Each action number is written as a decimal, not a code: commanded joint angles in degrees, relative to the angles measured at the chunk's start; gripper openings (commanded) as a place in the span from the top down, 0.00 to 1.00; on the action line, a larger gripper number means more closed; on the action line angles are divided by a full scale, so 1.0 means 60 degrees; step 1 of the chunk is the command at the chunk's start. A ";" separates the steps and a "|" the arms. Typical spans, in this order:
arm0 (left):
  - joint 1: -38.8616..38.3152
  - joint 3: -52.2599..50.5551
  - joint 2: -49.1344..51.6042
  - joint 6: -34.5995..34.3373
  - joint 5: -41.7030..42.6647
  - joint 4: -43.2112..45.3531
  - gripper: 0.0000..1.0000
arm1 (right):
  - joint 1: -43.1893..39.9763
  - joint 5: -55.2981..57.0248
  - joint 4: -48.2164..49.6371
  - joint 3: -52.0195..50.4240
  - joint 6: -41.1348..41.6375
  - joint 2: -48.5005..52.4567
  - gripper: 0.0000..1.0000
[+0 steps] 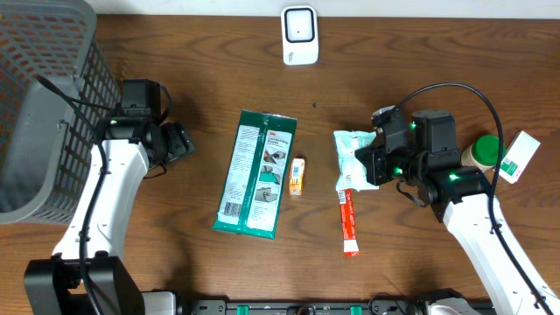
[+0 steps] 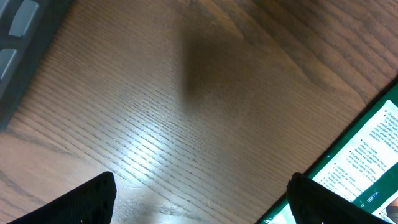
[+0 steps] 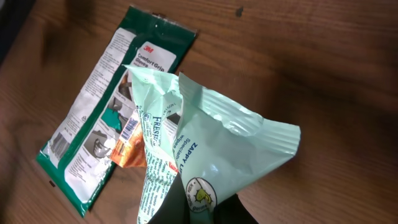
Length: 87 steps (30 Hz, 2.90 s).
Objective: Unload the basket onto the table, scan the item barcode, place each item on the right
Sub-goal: 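Grasp the corner of the wipes pouch with the right gripper, then lift the wipes pouch up to the white scanner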
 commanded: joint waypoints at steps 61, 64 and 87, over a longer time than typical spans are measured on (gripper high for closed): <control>0.0029 0.0047 -0.0026 0.0040 -0.0153 0.0004 0.11 | -0.0040 0.0397 -0.4044 0.4197 -0.0211 0.0393 0.99; 0.0029 0.0047 -0.0026 0.0040 -0.0153 0.0004 0.11 | -0.0033 0.0772 -0.4262 0.5096 -0.0211 0.0922 0.99; 0.0029 0.0047 -0.0026 0.0040 -0.0153 0.0004 0.11 | 0.2641 0.6881 -0.6390 1.1795 -0.2911 0.5748 0.99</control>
